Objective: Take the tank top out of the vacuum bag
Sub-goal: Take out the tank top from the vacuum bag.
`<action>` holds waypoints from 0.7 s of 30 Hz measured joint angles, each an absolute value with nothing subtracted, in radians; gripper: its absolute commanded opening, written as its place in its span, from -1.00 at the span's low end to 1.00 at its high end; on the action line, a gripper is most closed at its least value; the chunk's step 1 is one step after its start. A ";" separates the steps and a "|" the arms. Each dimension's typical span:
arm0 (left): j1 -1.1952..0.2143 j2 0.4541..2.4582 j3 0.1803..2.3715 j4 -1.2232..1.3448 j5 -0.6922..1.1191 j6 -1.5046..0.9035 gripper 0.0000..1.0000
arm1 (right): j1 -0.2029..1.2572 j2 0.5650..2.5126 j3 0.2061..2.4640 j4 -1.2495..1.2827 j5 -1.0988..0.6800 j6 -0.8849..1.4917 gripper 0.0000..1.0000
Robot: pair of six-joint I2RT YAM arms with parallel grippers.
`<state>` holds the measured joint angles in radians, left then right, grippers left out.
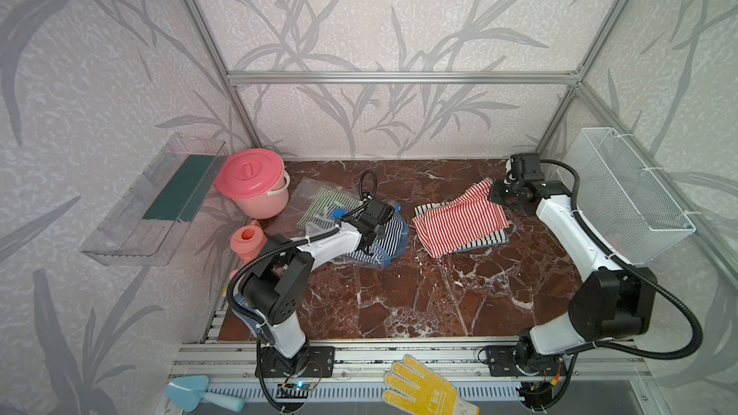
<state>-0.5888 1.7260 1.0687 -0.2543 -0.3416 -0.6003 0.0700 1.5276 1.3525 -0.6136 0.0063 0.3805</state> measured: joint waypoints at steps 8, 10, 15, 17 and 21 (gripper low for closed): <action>-0.589 1.726 1.069 -0.255 -0.344 -0.599 -1.00 | 0.041 1.528 1.353 -0.611 -0.003 0.381 -1.00; -0.589 1.726 1.069 -0.256 -0.344 -0.597 -1.00 | 0.031 1.528 1.353 -0.610 -0.006 0.381 -1.00; -0.589 1.726 1.069 -0.257 -0.347 -0.595 -1.00 | 0.016 1.528 1.353 -0.603 -0.012 0.381 -1.00; -0.589 1.726 1.069 -0.258 -0.347 -0.594 -1.00 | 0.012 1.529 1.353 -0.603 -0.016 0.381 -1.00; -0.589 1.726 1.069 -0.258 -0.348 -0.594 -1.00 | 0.000 1.534 1.351 -0.597 -0.022 0.381 -1.00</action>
